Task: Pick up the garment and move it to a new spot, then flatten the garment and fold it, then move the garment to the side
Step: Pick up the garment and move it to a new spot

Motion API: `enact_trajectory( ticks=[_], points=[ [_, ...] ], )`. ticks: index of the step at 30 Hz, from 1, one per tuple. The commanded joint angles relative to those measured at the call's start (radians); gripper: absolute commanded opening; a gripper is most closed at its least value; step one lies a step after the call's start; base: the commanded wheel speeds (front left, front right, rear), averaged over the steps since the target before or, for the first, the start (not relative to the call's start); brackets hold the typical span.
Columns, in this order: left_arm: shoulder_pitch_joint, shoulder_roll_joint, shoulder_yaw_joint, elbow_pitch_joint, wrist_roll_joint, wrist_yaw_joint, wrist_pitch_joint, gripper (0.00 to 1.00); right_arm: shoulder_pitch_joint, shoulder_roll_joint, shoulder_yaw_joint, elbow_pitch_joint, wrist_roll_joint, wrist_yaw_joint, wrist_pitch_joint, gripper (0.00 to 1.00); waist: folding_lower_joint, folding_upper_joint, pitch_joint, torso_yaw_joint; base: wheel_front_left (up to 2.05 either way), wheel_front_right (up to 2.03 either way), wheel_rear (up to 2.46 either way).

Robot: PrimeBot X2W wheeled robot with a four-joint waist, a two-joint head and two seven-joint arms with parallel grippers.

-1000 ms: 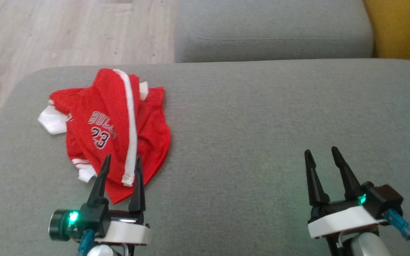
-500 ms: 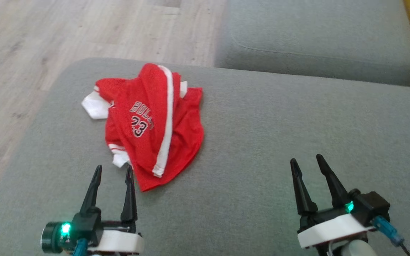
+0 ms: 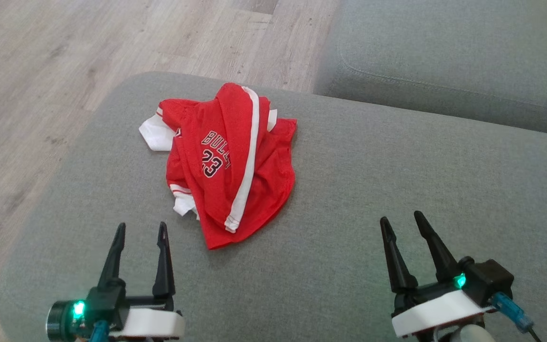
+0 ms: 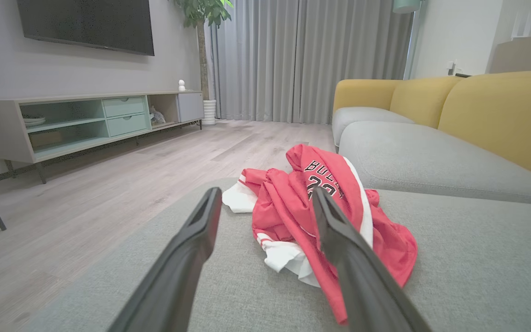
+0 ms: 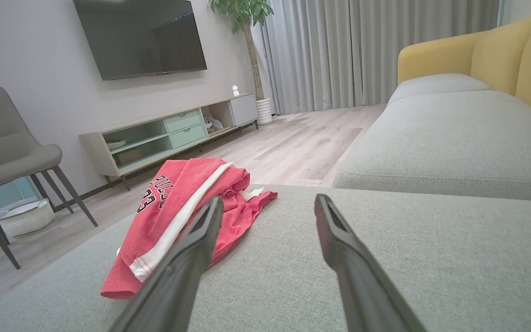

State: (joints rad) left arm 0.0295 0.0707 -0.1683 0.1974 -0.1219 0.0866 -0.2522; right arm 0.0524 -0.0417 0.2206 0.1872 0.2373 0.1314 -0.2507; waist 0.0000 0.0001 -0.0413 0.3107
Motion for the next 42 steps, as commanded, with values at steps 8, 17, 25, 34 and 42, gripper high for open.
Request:
enact_trajectory(
  ticks=[8,17,25,34,42],
  points=[
    [-0.022,-0.007,0.058,-0.05,0.016,-0.013,-0.01,1.0,-0.027,-0.008,0.039,-0.038,0.023,-0.001,-0.011,1.0,0.0,-0.0001,0.01,-0.008,0.0,0.0,0.0],
    [-0.114,0.061,0.066,-0.05,0.045,-0.075,-0.01,1.0,-0.064,-0.008,0.047,-0.048,0.037,-0.001,-0.011,1.0,0.0,-0.0001,0.087,-0.069,0.0,0.0,0.0],
    [-0.422,0.18,0.005,0.074,0.02,-0.201,0.096,1.0,-0.128,-0.008,0.024,-0.058,0.016,-0.001,-0.011,1.0,0.0,-0.0001,0.213,-0.095,0.0,0.0,0.0],
    [-0.68,0.341,-0.19,0.25,-0.167,-0.217,0.277,1.0,-0.193,-0.008,0.032,-0.053,0.012,-0.001,-0.011,1.0,0.0,-0.0001,0.305,-0.155,0.0,0.0,0.0],
    [-0.719,0.361,-0.199,0.414,-0.225,-0.217,0.271,1.0,-0.206,-0.008,0.037,-0.048,0.023,-0.001,-0.011,1.0,0.0,-0.0001,0.305,-0.195,0.0,0.0,0.0]
  ],
)
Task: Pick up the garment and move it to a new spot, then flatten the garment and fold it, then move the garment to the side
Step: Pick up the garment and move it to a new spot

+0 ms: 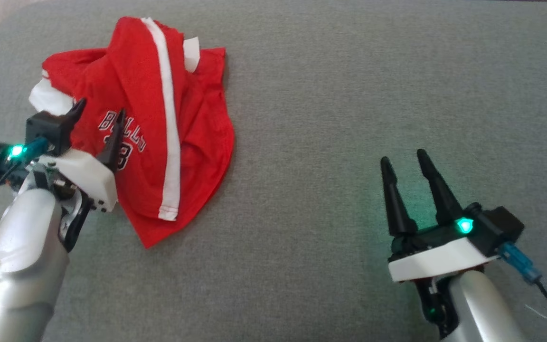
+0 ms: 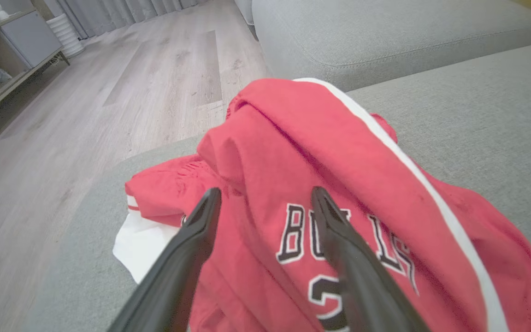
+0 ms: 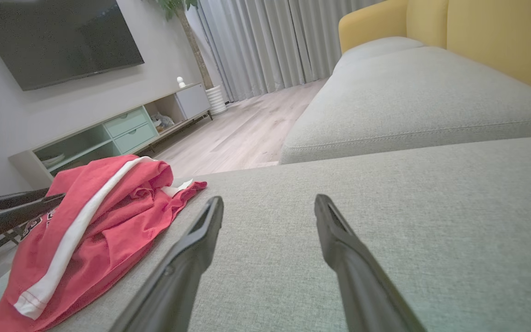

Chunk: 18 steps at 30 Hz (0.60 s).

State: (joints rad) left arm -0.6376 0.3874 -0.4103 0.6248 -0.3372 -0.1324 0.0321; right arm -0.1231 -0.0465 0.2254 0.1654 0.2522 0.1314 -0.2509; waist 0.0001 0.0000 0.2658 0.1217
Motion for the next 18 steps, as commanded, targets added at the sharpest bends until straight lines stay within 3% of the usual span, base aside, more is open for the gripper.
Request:
enact_trajectory(
  ticks=[1,4,5,6,7,14,18],
  points=[
    [-0.052,0.041,0.042,0.004,-0.017,0.002,-0.017,1.0,-0.032,-0.004,0.043,-0.024,0.01,-0.001,-0.011,1.0,-0.0001,0.0,-0.004,-0.012,0.0,0.0,0.0],
    [-0.06,0.037,0.036,0.05,-0.037,0.002,-0.021,1.0,-0.037,-0.004,0.056,-0.024,0.008,-0.001,-0.011,1.0,-0.0001,0.0,0.001,-0.024,0.0,0.0,0.0],
    [-0.065,0.036,0.028,0.061,-0.041,0.002,-0.022,0.44,-0.039,-0.004,0.056,-0.025,0.008,-0.001,-0.011,1.0,-0.0001,0.0,0.002,-0.027,0.0,0.0,0.0],
    [-0.065,0.036,0.028,0.061,-0.041,0.002,-0.022,0.44,-0.039,-0.004,0.056,-0.025,0.008,-0.001,-0.011,1.0,-0.0001,0.0,0.002,-0.027,0.0,0.0,0.0],
    [-0.068,0.036,0.019,0.067,-0.047,0.002,-0.027,0.0,-0.041,-0.004,0.055,-0.025,0.008,-0.001,-0.011,1.0,-0.0001,0.0,0.0,-0.032,0.0,0.0,0.0],
    [-0.098,0.055,-0.016,0.013,-0.077,0.002,-0.165,0.0,-0.03,-0.004,0.046,-0.014,0.01,-0.001,-0.011,1.0,-0.0001,0.0,-0.035,-0.045,0.0,0.0,0.0],
    [-0.104,0.058,0.009,-0.109,-0.083,0.01,-0.254,0.0,-0.011,-0.004,0.042,0.003,0.012,-0.001,-0.011,1.0,-0.0001,0.0,-0.088,-0.049,0.0,0.0,0.0]
  ],
)
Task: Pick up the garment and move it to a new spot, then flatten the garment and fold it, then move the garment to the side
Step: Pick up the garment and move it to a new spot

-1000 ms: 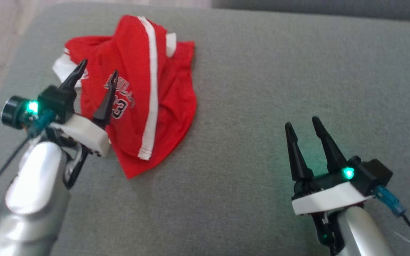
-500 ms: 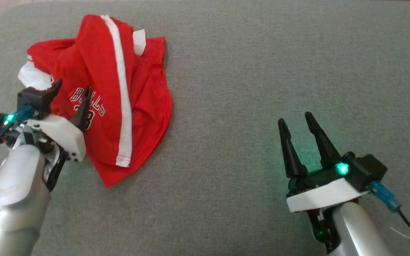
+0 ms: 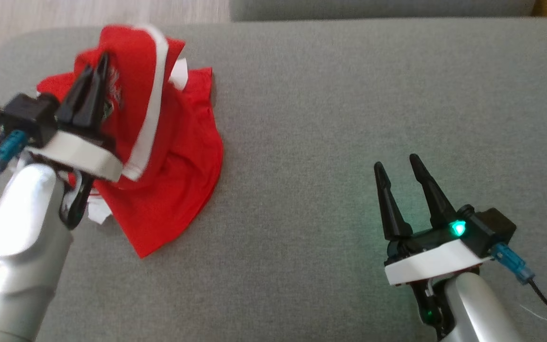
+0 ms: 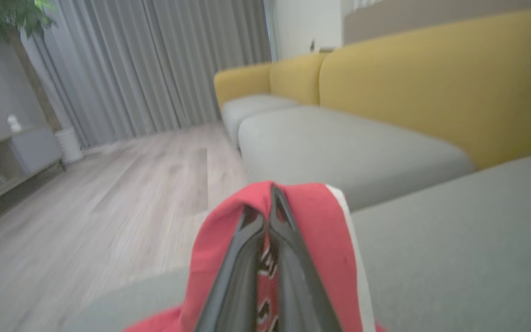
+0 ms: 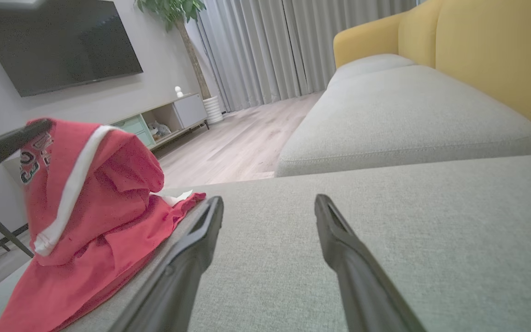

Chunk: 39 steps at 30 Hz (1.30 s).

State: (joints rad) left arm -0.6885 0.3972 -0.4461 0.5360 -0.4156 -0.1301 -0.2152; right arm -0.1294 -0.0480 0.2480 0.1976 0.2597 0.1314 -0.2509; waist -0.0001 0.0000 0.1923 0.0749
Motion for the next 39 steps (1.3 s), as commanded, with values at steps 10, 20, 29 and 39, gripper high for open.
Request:
enact_trajectory(
  ticks=[10,20,29,39],
  points=[
    [0.018,0.046,0.06,-0.374,-0.007,0.052,-0.022,0.0,0.034,-0.002,0.047,-0.006,0.019,-0.001,-0.011,1.0,0.0001,0.0,-0.117,-0.043,0.0,0.0,0.0],
    [0.06,0.036,-0.013,-0.569,-0.029,0.051,0.108,0.0,0.034,-0.002,0.028,-0.025,0.038,-0.001,-0.011,1.0,0.0001,0.0,-0.112,-0.167,0.0,0.0,0.0],
    [0.028,0.035,-0.077,-0.568,-0.017,0.037,0.175,0.0,0.001,-0.002,0.059,-0.049,0.07,-0.001,-0.011,1.0,0.0001,0.0,-0.043,-0.348,0.0,0.0,0.0],
    [-0.09,0.013,-0.047,-0.395,-0.016,0.057,0.17,0.0,-0.023,-0.002,0.091,-0.095,0.104,-0.001,-0.011,1.0,0.0001,0.0,0.031,-0.517,0.0,0.0,0.0]
  ],
)
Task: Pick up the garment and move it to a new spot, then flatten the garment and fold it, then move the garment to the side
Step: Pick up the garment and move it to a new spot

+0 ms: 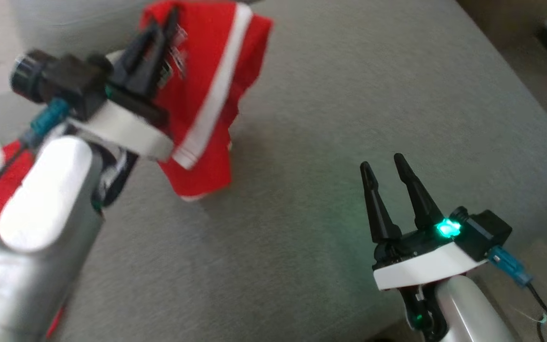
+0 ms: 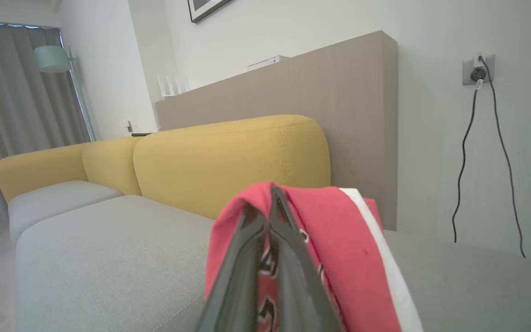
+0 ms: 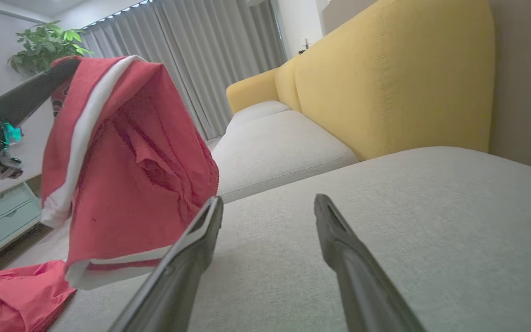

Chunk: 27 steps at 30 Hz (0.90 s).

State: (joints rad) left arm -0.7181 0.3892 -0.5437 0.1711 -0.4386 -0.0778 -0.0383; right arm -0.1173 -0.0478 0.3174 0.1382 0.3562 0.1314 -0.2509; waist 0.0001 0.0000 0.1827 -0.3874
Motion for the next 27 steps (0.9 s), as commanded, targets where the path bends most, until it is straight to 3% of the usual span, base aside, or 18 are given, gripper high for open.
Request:
enact_trajectory(
  ticks=[1,2,3,4,5,12,27],
  points=[
    [-0.077,0.015,0.051,-0.005,0.013,0.009,-0.014,0.0,-0.036,-0.002,0.025,-0.04,0.011,-0.001,-0.011,1.0,-0.0001,0.0,0.047,-0.068,0.0,0.0,0.0],
    [-0.089,0.009,0.046,0.02,0.022,0.011,-0.022,0.24,-0.036,-0.002,0.027,-0.044,0.015,-0.001,-0.011,1.0,-0.0001,0.0,0.052,-0.078,0.0,0.0,0.0],
    [-0.098,0.001,0.036,0.046,0.03,0.01,-0.026,0.4,-0.036,-0.002,0.028,-0.047,0.019,-0.001,-0.011,1.0,-0.0001,0.0,0.056,-0.087,0.0,0.0,0.0],
    [-0.103,-0.007,0.025,0.071,0.036,0.008,-0.029,0.8,-0.036,-0.002,0.03,-0.05,0.021,-0.001,-0.011,1.0,-0.0001,0.0,0.059,-0.094,0.0,0.0,0.0],
    [-0.106,-0.016,0.013,0.094,0.039,0.005,-0.03,1.0,-0.036,-0.002,0.031,-0.052,0.022,-0.001,-0.011,1.0,-0.0001,0.0,0.062,-0.099,0.0,0.0,0.0],
    [-0.105,-0.035,-0.015,0.172,0.025,-0.017,-0.075,1.0,-0.035,-0.002,0.006,-0.06,0.024,-0.001,-0.011,1.0,-0.0001,0.0,0.061,-0.078,0.0,0.0,0.0],
    [-0.035,0.009,-0.026,0.125,0.019,-0.002,-0.114,1.0,-0.02,-0.002,-0.042,-0.03,-0.026,-0.001,-0.011,1.0,-0.0001,0.0,-0.023,0.155,0.0,0.0,0.0]
  ],
)
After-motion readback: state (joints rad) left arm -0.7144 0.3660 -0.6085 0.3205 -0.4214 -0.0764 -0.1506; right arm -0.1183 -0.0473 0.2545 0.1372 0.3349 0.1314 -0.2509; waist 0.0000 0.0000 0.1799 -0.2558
